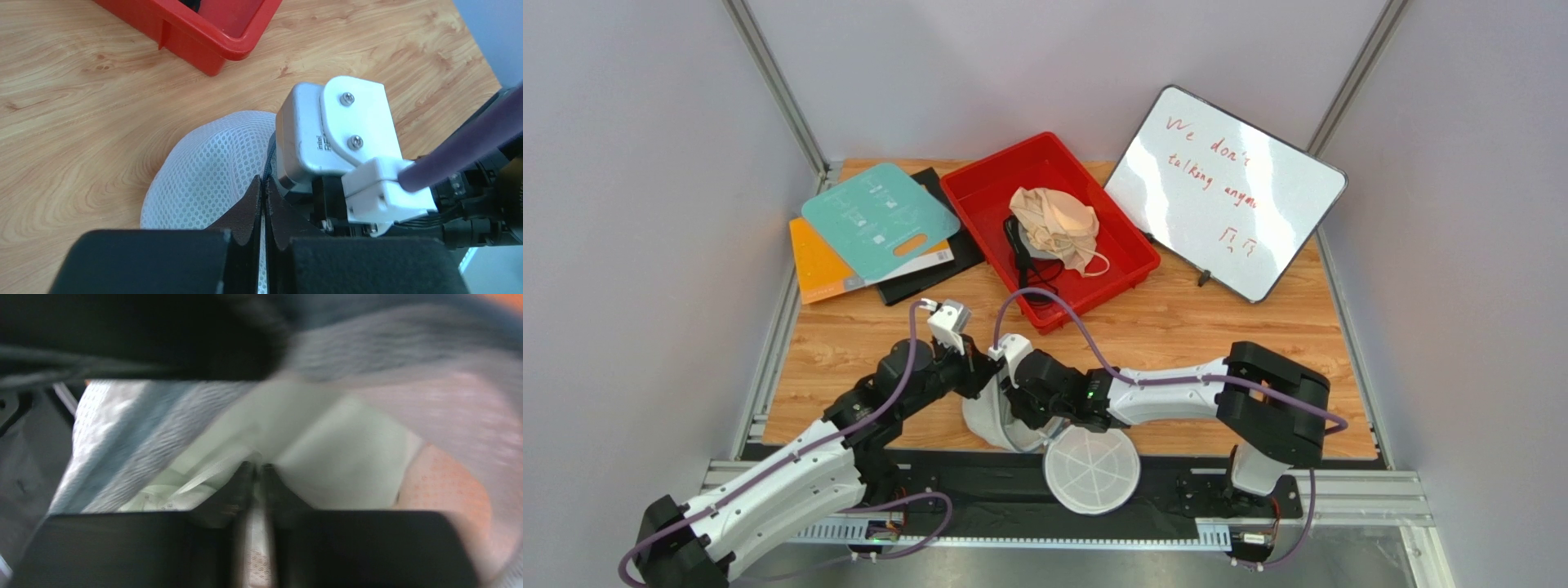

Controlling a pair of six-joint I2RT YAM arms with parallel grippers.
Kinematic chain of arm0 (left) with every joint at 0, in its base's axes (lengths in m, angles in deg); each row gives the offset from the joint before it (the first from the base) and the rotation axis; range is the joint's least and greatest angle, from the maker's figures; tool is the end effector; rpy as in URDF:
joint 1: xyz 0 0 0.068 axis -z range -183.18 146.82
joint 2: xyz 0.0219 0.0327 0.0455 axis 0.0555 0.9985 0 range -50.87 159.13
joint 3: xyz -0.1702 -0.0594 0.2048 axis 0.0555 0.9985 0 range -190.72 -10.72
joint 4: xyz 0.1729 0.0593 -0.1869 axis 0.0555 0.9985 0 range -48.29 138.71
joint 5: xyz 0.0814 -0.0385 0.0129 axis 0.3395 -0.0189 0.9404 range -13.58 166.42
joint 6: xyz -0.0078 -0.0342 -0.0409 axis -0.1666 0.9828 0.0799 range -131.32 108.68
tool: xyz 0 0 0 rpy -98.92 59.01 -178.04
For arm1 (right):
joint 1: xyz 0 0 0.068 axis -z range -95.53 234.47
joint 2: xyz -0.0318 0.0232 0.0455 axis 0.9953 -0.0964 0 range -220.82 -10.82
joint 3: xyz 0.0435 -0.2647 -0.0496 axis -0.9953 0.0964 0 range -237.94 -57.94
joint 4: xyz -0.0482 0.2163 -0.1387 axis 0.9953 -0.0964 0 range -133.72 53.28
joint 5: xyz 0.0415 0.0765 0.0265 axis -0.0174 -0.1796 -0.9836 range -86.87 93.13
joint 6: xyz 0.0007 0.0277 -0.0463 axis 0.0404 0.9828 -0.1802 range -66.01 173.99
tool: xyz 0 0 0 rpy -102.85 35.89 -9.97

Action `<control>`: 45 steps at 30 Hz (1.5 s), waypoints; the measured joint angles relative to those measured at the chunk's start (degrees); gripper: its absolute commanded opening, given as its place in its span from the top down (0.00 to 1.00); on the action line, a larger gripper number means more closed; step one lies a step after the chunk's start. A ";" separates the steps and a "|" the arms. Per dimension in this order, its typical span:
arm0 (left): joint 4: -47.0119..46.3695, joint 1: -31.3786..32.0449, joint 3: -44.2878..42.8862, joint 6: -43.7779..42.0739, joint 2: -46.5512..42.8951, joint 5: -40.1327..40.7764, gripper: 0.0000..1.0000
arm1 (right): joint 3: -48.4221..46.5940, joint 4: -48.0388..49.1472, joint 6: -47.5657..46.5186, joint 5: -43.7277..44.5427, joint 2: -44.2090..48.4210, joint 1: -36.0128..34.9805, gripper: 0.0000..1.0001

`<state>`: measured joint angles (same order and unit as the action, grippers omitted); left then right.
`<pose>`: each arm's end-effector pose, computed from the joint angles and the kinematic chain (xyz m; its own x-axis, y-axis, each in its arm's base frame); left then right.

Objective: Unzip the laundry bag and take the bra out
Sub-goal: Pick up the bra from the laundry bag.

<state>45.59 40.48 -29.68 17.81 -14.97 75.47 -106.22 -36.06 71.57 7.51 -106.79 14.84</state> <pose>0.1157 -0.1112 0.2154 -0.5660 -0.1326 -0.8137 0.4876 0.7420 -0.4601 0.1179 0.3097 0.1551 -0.5196 -0.5343 -0.6667 -0.7968 0.5846 0.1526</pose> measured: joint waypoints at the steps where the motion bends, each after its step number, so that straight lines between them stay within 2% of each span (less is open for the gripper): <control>1: 0.04 -0.02 0.26 0.20 -0.66 -0.28 1.00 | 0.00 -0.02 0.28 0.70 -0.02 0.00 1.00; 9: 3.17 -0.15 1.62 0.87 -4.72 -0.20 1.00 | 0.33 -1.27 4.04 6.03 0.57 -0.07 1.00; 20: 8.98 -0.20 1.79 0.55 -6.27 0.22 1.00 | 4.96 -4.09 6.64 7.63 16.37 -0.07 1.00; 27: 8.52 -0.20 2.54 0.55 -1.55 0.00 1.00 | 7.69 -4.59 7.69 6.97 20.15 -0.07 1.00; 32: 7.37 -0.20 2.71 0.55 1.60 -0.13 1.00 | 9.92 -4.72 8.39 7.15 26.49 -0.07 1.00; 39: 5.40 -0.20 2.86 0.52 1.97 -1.62 1.00 | 11.76 -4.35 9.27 9.77 37.29 -0.07 1.00; 45: 2.62 -0.20 4.28 0.52 1.99 -4.22 1.00 | 13.18 -2.58 10.75 12.98 39.12 0.57 1.00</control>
<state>48.21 40.28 -25.40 18.33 -12.98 71.25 -93.04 -38.63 82.32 20.49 -67.66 15.41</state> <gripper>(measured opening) 0.006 0.005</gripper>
